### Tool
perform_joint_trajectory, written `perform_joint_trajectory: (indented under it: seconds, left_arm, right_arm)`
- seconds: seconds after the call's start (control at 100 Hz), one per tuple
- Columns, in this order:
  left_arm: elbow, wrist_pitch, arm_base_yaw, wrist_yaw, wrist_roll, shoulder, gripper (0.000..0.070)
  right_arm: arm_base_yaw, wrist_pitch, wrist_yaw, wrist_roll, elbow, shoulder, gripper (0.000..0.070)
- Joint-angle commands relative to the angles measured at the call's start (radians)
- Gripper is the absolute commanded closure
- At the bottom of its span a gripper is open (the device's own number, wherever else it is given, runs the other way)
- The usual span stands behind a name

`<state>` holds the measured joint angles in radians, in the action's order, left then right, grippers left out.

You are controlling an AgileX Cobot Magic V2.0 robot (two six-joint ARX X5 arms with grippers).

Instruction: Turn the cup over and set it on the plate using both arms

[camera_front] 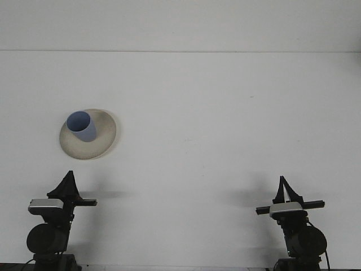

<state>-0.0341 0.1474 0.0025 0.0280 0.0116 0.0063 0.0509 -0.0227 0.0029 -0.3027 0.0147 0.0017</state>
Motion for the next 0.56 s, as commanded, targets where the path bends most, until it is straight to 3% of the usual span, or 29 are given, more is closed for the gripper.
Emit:
perform_joint_trajectory:
  seconds: [0.0, 0.55]
  left_arm:
    - [0.020, 0.011, 0.001, 0.006, -0.005, -0.002, 0.0688]
    - [0.019, 0.011, 0.001, 0.005, -0.005, -0.002, 0.0688]
  right_arm:
    - [-0.002, 0.025, -0.005, -0.008, -0.002, -0.001, 0.0700]
    - [-0.002, 0.039, -0.002, -0.008, -0.002, -0.001, 0.0700]
